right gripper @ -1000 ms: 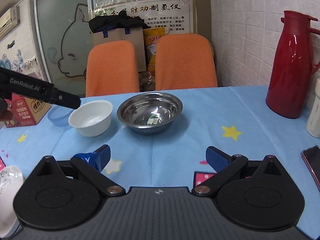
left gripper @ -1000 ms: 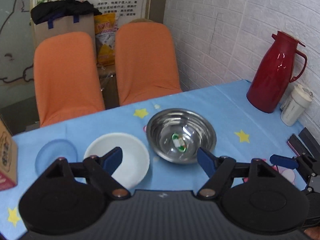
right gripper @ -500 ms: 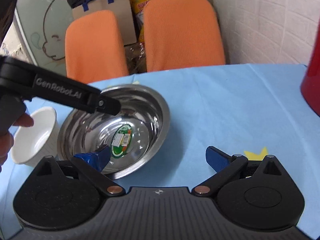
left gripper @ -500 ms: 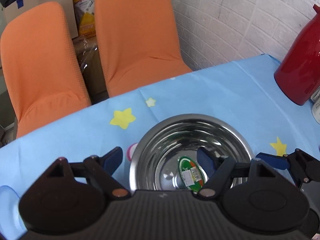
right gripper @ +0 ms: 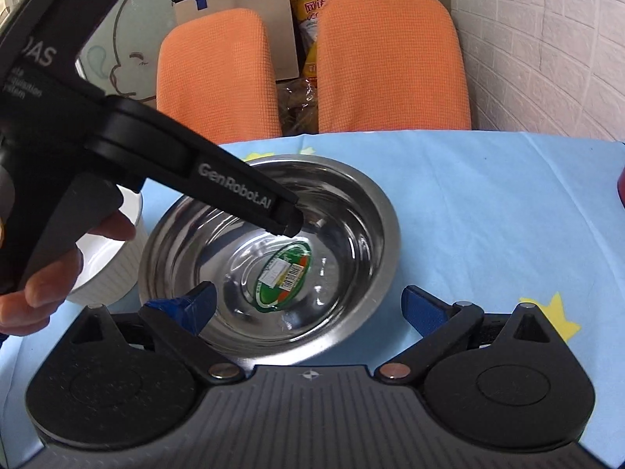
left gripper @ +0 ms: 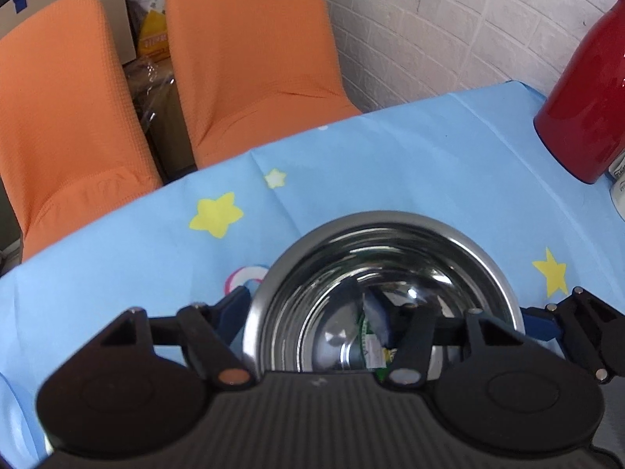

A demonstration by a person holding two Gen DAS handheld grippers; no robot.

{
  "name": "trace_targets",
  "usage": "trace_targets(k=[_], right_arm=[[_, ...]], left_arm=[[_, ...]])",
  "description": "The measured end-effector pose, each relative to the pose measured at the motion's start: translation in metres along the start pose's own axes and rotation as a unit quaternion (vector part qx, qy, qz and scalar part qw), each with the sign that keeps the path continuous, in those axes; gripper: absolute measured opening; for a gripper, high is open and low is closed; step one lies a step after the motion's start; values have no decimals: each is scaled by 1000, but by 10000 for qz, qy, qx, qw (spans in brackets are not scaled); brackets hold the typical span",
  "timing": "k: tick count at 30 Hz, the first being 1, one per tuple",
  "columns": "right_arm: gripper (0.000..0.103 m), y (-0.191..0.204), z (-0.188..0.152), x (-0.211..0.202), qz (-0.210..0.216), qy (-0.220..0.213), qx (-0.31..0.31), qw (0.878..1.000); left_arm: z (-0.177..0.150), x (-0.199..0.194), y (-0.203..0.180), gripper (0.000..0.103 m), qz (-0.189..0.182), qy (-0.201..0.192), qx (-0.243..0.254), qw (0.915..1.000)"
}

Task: Organize plates and bowls
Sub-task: 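Carry the steel bowl onto the plate stack and open the left gripper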

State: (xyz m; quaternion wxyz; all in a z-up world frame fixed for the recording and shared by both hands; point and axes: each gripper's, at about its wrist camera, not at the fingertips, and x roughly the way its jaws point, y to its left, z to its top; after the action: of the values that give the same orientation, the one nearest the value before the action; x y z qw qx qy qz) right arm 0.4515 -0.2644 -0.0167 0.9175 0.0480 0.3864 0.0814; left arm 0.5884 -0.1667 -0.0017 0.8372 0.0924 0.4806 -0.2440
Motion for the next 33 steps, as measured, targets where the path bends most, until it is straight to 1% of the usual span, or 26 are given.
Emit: trace_targets(k=[1,3,4,5,9,13,18,23,26,33], right_arm=[[89,0,0,1,32,25,28,10000],[89,3,-1,1,91,75,23,9999],[89,5,-2,0,126,83,4,9999],[89,7,-2,0,150,108,-14,9998],[90,15,-2,-3,132,185,-3,9997],[90,19,-4,-15,74,105,25,9999],[90,25,-10,-38,-4,-28,14,10000],[90,35,-30,-70,-32,-82,-9,10000],[90,45,-53,-95,-42,-106,-12,9999],[91,71,-101,-131,9,-115,35,9999]], left_arm=[[-1,2,-1,53,6,56,7,10000],[-2,3,-1,55,-85,124,-29,9999],[-3,3,-2,54,-89,128,-7,9999],[-3,2,-4,50,-80,137,56,9999],[-4,-1,-10,49,-98,165,207,9996],[-10,-15,-19,49,-151,80,336,9993],[-22,-41,-35,49,-170,-17,376,9991],[-54,-72,-54,49,-149,-26,365,9992],[-82,-91,-64,49,-99,-39,353,9993],[-145,-125,-76,46,-28,-38,285,9996]])
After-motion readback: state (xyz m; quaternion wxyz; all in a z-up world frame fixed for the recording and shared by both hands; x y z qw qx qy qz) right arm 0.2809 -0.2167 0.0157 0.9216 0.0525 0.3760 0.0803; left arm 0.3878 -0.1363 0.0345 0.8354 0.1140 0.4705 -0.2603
